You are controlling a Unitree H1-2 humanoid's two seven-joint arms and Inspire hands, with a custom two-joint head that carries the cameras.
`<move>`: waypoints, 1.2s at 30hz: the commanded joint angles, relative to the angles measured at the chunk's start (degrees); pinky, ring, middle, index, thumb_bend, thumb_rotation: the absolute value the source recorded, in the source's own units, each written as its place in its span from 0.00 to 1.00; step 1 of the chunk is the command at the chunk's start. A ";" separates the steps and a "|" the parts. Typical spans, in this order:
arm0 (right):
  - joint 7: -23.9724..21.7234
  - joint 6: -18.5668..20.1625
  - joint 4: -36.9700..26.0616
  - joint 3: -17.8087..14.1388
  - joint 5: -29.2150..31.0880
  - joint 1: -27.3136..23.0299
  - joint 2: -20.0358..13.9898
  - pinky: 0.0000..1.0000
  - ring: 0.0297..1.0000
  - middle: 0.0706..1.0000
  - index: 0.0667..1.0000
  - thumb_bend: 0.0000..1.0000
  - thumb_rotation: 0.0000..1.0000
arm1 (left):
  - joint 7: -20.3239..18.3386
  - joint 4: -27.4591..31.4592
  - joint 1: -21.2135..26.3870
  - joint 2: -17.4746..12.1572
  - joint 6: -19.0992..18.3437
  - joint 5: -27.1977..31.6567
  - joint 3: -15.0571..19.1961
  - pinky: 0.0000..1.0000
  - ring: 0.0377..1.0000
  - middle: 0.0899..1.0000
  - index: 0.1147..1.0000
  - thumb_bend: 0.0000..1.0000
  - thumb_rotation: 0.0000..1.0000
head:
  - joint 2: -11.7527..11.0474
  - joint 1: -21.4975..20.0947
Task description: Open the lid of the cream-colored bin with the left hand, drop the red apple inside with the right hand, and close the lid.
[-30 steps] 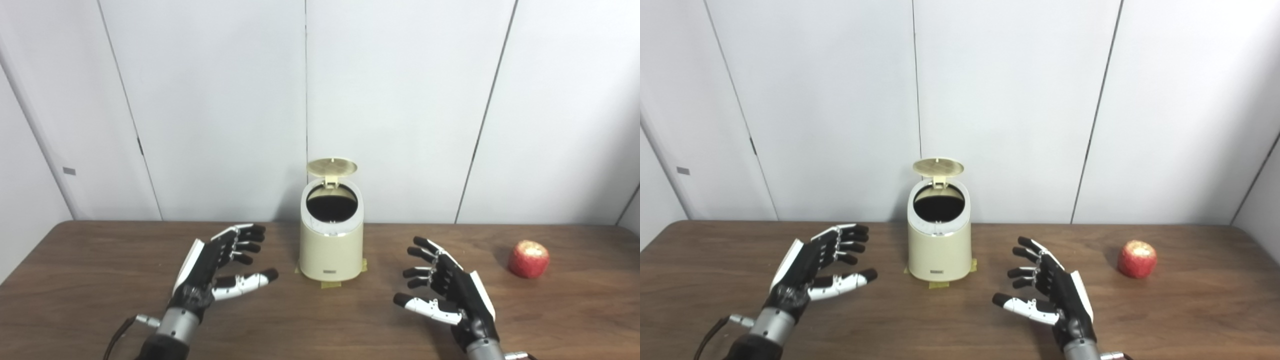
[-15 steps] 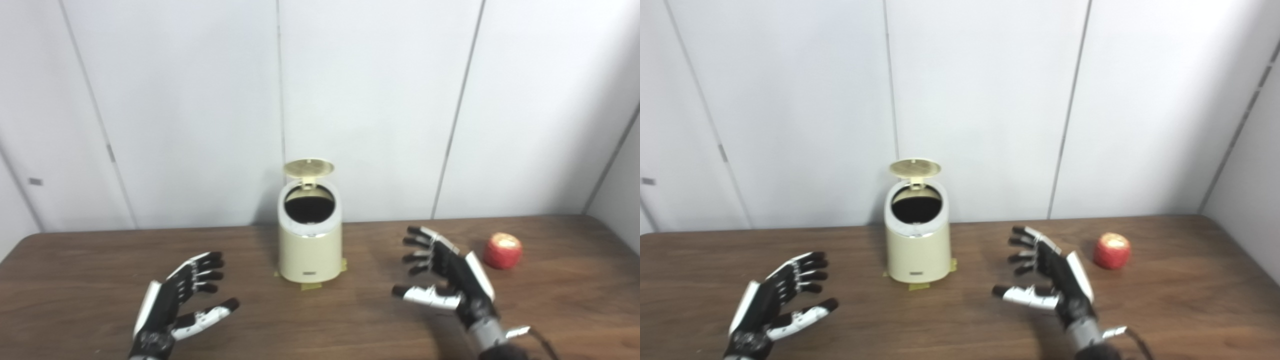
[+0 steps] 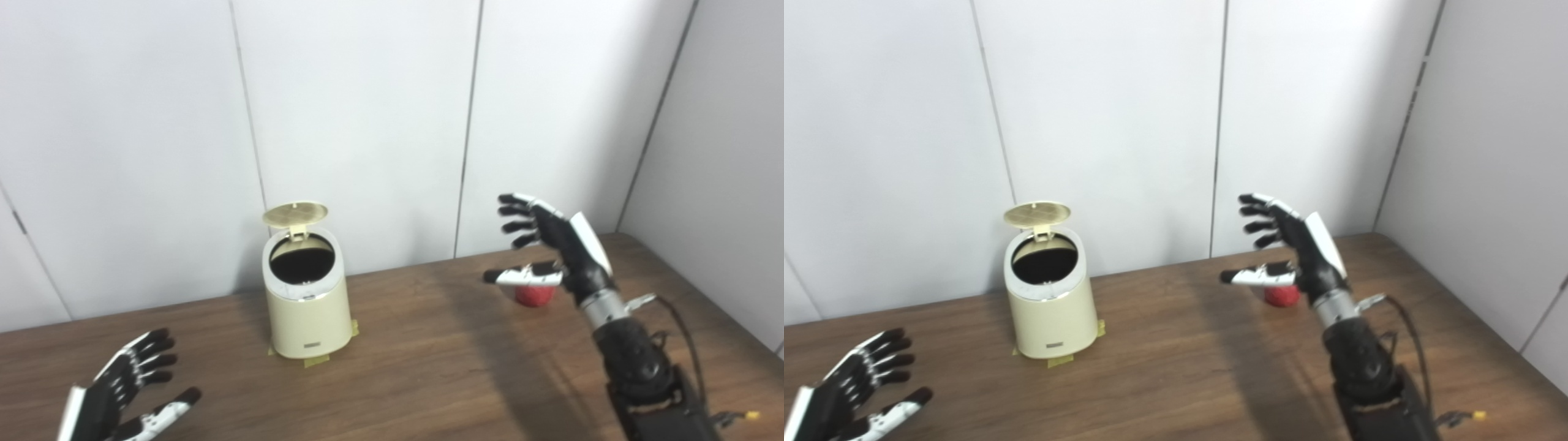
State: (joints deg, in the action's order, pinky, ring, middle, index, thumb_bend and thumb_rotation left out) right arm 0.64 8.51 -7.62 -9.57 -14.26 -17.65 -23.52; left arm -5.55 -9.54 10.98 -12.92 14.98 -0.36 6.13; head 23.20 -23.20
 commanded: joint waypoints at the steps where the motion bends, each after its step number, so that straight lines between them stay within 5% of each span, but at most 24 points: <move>1: 0.42 -1.10 -1.29 -1.10 -0.74 -2.59 -2.58 0.61 0.73 0.79 0.79 0.78 0.05 | -0.27 0.94 2.53 -1.03 0.90 0.76 0.06 0.68 0.71 0.75 0.78 0.72 0.07 | 0.13 -0.15; 11: 0.74 1.30 5.93 -1.83 -1.66 -2.02 -5.39 0.73 0.80 0.83 0.83 0.81 0.13 | -1.12 3.11 1.74 -2.08 -0.73 0.69 -0.43 0.65 0.70 0.75 0.77 0.70 0.01 | -0.10 -0.79; 17: -3.14 3.27 12.50 -0.63 -0.12 -2.48 -7.61 0.86 0.92 0.93 0.90 0.82 0.14 | -1.13 5.22 1.29 -2.15 -2.90 0.07 -0.62 0.65 0.71 0.75 0.78 0.70 0.01 | 0.32 -0.34; 24: -4.57 4.59 18.82 1.13 -0.79 -4.25 -9.06 0.88 0.93 0.93 0.92 0.87 0.22 | -0.81 7.18 1.03 -2.10 -5.43 -0.54 -0.90 0.66 0.70 0.76 0.79 0.70 0.00 | 0.41 -0.19; 36: -2.84 1.08 26.87 1.94 -0.15 -6.93 -9.38 0.87 0.92 0.92 0.92 0.86 0.20 | -0.99 8.75 0.67 -1.94 -7.44 -0.39 -1.10 0.67 0.73 0.77 0.80 0.69 0.00 | 0.74 -0.05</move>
State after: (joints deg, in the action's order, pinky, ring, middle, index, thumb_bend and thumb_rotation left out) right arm -3.93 11.84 19.80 -7.43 -13.82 -21.63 -30.53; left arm -6.85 -3.17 9.97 -14.13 7.33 -0.49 4.98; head 23.91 -23.20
